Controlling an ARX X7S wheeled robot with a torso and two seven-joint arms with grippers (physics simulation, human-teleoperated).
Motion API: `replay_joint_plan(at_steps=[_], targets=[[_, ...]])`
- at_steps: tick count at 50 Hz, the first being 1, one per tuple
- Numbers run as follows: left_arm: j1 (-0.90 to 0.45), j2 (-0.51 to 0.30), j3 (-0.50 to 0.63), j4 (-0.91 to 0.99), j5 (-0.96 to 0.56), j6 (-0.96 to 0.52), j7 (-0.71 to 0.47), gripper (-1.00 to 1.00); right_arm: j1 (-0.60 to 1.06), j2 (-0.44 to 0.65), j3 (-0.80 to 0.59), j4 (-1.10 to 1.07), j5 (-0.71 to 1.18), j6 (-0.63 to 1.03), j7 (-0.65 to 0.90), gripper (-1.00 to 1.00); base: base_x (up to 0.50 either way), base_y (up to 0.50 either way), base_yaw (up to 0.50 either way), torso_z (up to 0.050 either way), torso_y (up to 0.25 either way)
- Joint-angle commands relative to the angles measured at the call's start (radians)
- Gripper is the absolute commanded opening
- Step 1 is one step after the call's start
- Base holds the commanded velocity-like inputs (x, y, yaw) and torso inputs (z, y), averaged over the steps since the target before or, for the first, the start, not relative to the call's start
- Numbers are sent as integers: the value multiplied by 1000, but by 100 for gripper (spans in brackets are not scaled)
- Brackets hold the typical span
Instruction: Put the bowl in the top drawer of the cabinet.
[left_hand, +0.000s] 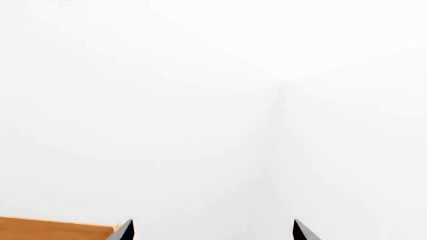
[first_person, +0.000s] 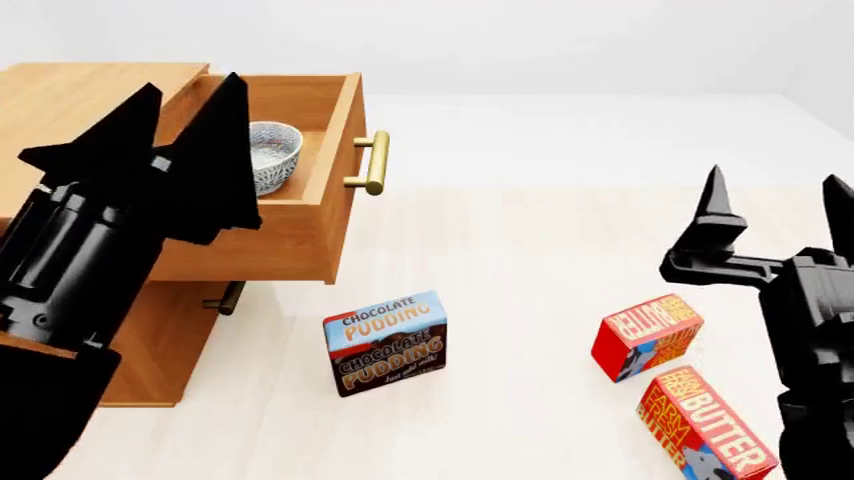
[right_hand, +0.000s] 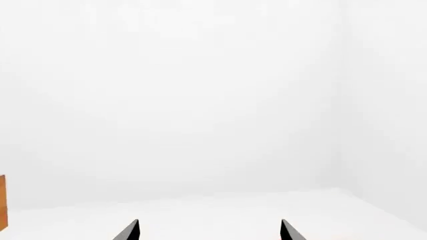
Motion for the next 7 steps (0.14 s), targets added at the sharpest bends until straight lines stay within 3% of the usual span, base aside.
replay_joint_plan(at_steps=[1, 5, 7], targets=[[204, -71, -37, 152, 203, 130, -69, 100, -167, 2, 46, -196, -18, -110, -24, 100, 0, 0, 0, 0, 0], [255, -85, -35, 177, 216, 165, -53, 100, -252, 3, 37, -258, -57, -199, -24, 100, 0, 0, 0, 0, 0], [275, -83, -33, 177, 238, 175, -50, 100, -329, 85, -31, -261, -99, -332, 70, 100, 0, 0, 0, 0, 0]])
